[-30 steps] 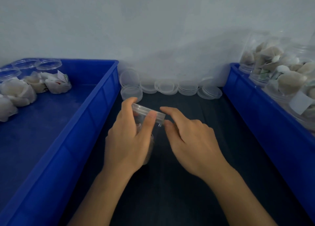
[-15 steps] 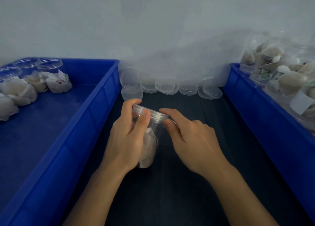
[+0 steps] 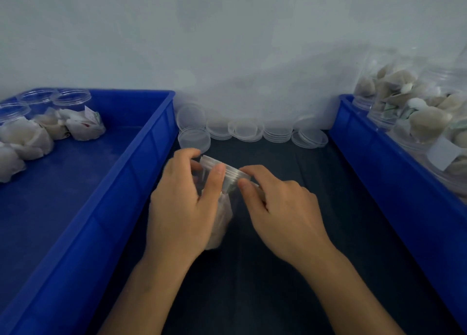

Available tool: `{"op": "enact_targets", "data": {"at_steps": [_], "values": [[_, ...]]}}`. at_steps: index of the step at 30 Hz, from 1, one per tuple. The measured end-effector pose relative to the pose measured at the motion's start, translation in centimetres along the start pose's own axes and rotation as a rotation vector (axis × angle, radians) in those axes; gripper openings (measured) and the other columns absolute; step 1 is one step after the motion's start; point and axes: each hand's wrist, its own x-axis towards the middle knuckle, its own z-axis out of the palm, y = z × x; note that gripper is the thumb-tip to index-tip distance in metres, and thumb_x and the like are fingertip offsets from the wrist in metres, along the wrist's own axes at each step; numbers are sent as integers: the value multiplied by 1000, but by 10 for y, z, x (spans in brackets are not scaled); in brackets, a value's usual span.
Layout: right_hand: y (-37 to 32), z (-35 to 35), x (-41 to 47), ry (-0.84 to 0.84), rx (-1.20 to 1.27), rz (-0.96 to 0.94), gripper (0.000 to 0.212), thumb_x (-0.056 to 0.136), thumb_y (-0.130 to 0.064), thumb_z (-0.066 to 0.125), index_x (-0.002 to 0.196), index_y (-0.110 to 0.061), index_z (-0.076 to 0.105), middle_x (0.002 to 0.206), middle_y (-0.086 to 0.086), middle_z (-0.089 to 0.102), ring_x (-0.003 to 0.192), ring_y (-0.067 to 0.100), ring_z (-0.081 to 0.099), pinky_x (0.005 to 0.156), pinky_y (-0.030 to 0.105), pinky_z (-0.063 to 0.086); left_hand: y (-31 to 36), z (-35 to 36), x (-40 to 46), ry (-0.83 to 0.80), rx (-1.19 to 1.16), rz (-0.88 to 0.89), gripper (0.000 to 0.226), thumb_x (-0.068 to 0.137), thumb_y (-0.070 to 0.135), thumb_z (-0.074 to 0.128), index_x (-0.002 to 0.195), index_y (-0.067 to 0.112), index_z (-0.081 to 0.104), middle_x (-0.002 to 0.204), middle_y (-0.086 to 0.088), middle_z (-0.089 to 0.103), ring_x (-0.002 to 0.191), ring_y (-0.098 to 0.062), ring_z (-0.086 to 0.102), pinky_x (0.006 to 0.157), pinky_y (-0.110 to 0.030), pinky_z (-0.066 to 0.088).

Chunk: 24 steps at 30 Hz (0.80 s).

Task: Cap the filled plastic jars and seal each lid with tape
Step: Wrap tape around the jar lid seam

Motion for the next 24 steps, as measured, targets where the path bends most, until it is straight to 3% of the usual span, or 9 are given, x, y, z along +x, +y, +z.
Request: {"op": "enact_targets", "data": {"at_steps": [3, 6, 11, 16, 21, 24], "values": [[-2, 2, -2, 21, -35, 0, 39, 105, -60, 22, 123, -43, 53, 63, -16, 56, 53, 8, 56, 53, 36, 51, 9, 6, -7, -24, 102, 6, 55, 99, 77, 32, 139, 40, 39, 118, 22, 56, 91, 8, 59, 68, -14, 43], [-2, 3, -2, -11, 41, 17, 42, 105, -58, 20, 127, -43, 52, 64, -16, 58, 55, 8, 58, 55, 33, 48, 13, 9, -7, -70, 143, -22, 72, 90, 86, 30, 146, 41, 28, 117, 24, 46, 94, -1, 60, 75, -31, 57], [5, 3, 0, -83, 191, 70, 36, 106, -49, 32, 140, -49, 46, 62, -13, 55, 59, 10, 55, 63, 38, 45, 5, 6, -1, -80, 110, -101, 66, 93, 84, 36, 143, 42, 32, 106, 28, 47, 81, 16, 49, 64, -13, 35], [11, 0, 3, -127, 189, 81, 39, 106, -57, 33, 142, -49, 47, 64, -15, 56, 68, 10, 60, 75, 44, 54, -1, 1, 1, -119, -8, -136, 74, 83, 88, 35, 142, 44, 38, 109, 31, 55, 96, 7, 60, 73, -23, 48], [8, 4, 4, -91, 163, 46, 40, 105, -58, 30, 137, -48, 51, 59, -17, 51, 61, 9, 54, 65, 38, 49, -3, -2, 2, -114, -142, -168, 73, 82, 84, 44, 139, 38, 47, 116, 21, 66, 98, 7, 65, 83, -31, 57], [7, 2, 3, -88, 120, 46, 42, 105, -60, 26, 138, -50, 49, 65, -17, 53, 66, 10, 59, 69, 40, 53, -2, -1, 1, -129, -238, -187, 69, 79, 82, 47, 132, 38, 51, 111, 19, 70, 97, 9, 67, 82, -28, 57]]}}
